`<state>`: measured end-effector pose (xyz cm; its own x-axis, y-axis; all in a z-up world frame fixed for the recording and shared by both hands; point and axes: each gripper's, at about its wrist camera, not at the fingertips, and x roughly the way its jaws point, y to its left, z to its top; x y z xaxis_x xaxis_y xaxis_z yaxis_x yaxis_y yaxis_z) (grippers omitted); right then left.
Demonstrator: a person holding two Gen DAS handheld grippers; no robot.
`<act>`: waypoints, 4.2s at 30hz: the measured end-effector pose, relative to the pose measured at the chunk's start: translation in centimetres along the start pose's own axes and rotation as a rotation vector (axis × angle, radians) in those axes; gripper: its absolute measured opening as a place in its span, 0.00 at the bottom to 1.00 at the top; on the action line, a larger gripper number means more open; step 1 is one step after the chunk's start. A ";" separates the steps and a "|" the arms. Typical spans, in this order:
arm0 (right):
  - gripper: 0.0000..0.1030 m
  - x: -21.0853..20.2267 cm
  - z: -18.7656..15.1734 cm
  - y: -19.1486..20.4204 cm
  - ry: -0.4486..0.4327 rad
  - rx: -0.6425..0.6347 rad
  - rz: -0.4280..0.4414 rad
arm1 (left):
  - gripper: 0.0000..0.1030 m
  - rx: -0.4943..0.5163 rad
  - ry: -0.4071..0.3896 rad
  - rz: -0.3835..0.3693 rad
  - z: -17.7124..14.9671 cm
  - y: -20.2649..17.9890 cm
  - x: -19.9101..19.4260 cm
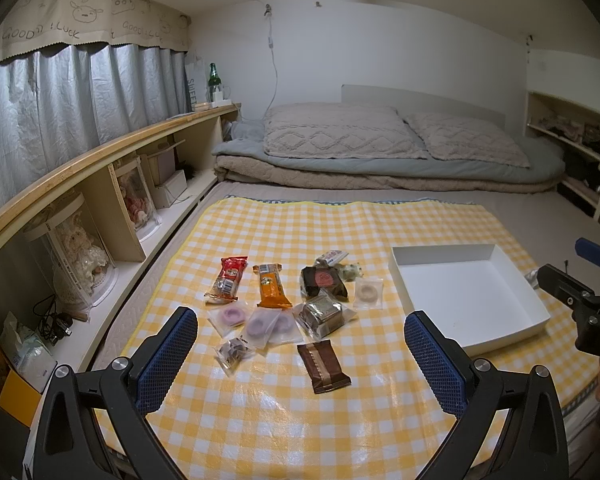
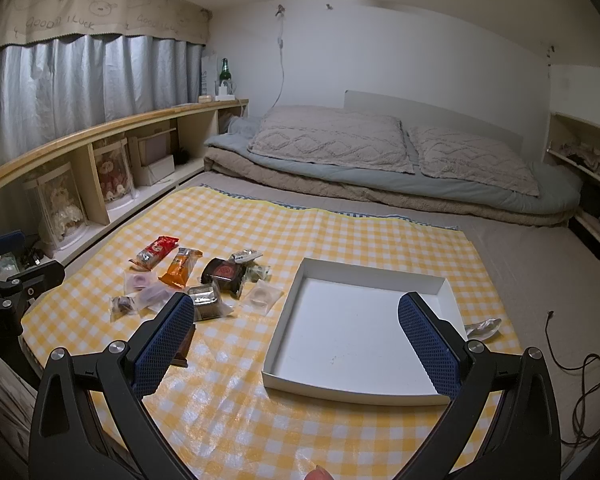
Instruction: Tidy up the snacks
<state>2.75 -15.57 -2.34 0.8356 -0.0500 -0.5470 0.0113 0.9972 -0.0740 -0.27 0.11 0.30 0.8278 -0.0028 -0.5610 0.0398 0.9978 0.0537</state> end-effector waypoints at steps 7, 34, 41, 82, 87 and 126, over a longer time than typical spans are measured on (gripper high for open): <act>1.00 0.0 0.0 0.0 0.000 -0.002 0.001 | 1.00 0.000 0.002 0.000 -0.1 0.0 0.2; 1.00 0.1 -0.1 0.0 0.003 -0.004 -0.001 | 1.00 -0.001 0.003 -0.002 -0.1 0.0 0.2; 1.00 0.1 -0.1 0.0 0.005 -0.001 -0.004 | 1.00 -0.001 0.001 -0.003 -0.1 0.0 0.2; 1.00 4.0 1.4 2.6 0.073 -0.058 0.038 | 1.00 0.012 0.076 0.064 1.9 1.1 4.6; 1.00 6.5 1.6 3.8 0.129 -0.082 0.068 | 1.00 0.014 0.136 0.106 3.2 1.7 8.2; 0.91 27.6 -8.1 16.2 0.816 0.070 0.356 | 1.00 -0.156 0.532 0.021 2.5 12.0 34.5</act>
<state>21.53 -1.27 -25.43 0.1457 0.2658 -0.9530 -0.1185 0.9610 0.2499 30.22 11.81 -16.36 0.4290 0.0104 -0.9033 -0.0905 0.9954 -0.0316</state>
